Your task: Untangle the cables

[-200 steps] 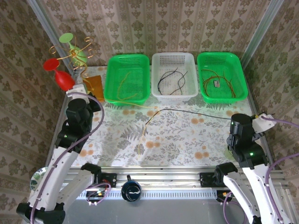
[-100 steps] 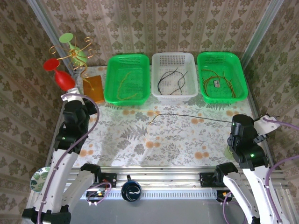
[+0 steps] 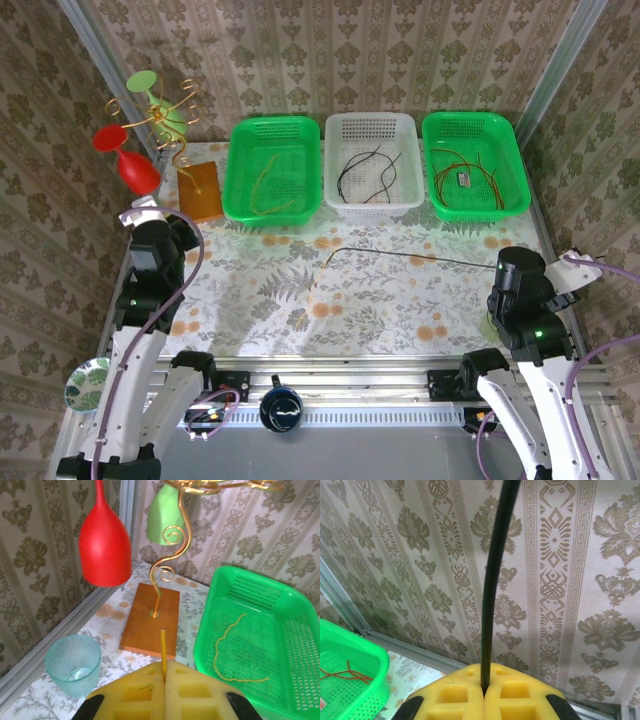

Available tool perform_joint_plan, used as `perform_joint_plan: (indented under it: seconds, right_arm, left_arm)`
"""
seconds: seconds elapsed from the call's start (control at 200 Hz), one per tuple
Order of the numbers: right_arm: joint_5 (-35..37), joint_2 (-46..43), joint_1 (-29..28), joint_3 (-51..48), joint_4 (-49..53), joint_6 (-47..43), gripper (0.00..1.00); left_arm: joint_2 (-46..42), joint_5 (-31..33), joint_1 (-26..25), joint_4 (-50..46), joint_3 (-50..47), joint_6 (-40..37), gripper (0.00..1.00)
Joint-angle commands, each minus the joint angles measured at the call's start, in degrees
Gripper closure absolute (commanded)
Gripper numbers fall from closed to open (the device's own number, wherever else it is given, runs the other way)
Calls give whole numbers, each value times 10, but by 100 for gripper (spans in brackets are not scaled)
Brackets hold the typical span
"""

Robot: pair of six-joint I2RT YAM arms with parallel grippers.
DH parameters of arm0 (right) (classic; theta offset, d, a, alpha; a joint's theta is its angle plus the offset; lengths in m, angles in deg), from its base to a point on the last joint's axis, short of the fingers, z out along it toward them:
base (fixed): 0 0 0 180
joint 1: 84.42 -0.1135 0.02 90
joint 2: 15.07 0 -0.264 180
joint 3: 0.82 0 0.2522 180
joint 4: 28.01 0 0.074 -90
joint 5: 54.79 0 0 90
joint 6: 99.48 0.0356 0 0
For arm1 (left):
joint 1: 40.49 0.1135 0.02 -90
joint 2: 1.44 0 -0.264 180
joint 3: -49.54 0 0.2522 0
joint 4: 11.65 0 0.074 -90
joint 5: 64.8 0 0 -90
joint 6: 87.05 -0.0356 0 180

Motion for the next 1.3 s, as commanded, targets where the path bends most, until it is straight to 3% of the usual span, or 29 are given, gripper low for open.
perform_joint_plan:
  seconds: [0.0,0.19,0.27,0.355,0.545,0.665,0.75,0.955,1.295]
  right_arm:
    - [54,-1,7,-6,17,2,100]
    - [68,12,21,-6,17,-9,100]
    - [71,21,31,-2,17,-19,100]
    - [62,22,41,-2,16,-19,100]
    - [-56,3,44,-16,22,33,100]
    - [-156,0,44,-26,-15,26,100]
    - [-223,5,43,-26,-54,-2,100]
    - [-270,28,43,-6,-76,4,100]
    - [-324,25,43,-12,-72,49,100]
  left_arm:
    - [-15,38,8,-10,-10,20,100]
    - [-12,37,10,-11,-19,30,100]
    - [-18,77,13,-16,-17,25,100]
    - [-17,31,22,14,-21,5,100]
    - [14,-71,21,22,-3,49,100]
    - [30,-114,-6,70,-4,70,100]
    - [53,-98,-53,76,34,36,100]
    - [127,-42,-155,107,148,-61,100]
    - [299,-93,-161,134,384,-136,100]
